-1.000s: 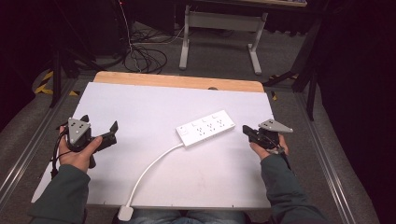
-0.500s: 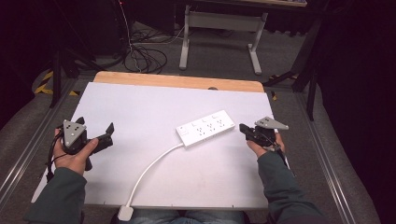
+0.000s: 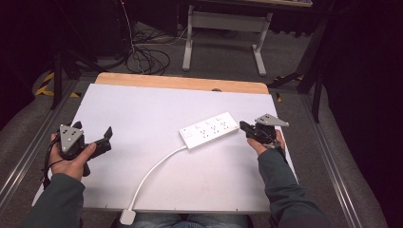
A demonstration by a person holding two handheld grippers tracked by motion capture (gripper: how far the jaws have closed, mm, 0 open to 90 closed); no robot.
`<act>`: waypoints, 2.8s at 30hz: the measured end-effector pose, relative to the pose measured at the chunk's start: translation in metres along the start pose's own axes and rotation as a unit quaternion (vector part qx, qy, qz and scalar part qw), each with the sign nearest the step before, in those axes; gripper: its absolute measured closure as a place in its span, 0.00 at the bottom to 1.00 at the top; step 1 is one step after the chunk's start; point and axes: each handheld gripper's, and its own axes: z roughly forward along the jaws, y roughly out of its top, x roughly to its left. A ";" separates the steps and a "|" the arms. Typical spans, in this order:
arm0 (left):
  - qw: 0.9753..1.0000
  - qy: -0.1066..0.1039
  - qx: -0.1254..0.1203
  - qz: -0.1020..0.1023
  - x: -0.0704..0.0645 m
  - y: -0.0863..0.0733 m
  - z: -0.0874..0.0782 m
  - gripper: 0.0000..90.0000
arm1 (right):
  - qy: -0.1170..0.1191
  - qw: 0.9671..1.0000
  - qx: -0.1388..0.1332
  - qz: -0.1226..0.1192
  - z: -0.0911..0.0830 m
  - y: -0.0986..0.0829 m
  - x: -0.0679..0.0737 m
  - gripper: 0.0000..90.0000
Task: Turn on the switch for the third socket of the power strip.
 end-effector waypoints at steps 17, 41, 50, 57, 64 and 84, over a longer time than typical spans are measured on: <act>1.000 0.006 0.001 0.007 0.002 -0.002 -0.003 0.04 | 0.002 1.000 0.007 -0.013 0.015 0.010 -0.002 1.00; 1.000 0.004 0.003 0.009 0.002 -0.003 -0.006 0.04 | 0.012 1.000 0.015 -0.023 0.031 0.022 0.004 0.99; 1.000 0.003 0.006 0.012 0.003 -0.004 -0.007 0.04 | 0.015 0.999 0.020 -0.025 0.040 0.024 0.007 0.99; 1.000 0.003 0.007 0.015 0.002 -0.005 -0.007 0.04 | 0.018 0.999 0.021 -0.026 0.045 0.026 0.008 0.99; 1.000 0.004 0.008 0.016 0.003 -0.005 -0.008 0.04 | 0.022 0.999 0.021 -0.019 0.049 0.028 0.008 0.99; 1.000 0.006 0.010 0.017 0.003 -0.006 -0.010 0.04 | 0.026 0.999 0.020 -0.008 0.055 0.031 0.006 0.99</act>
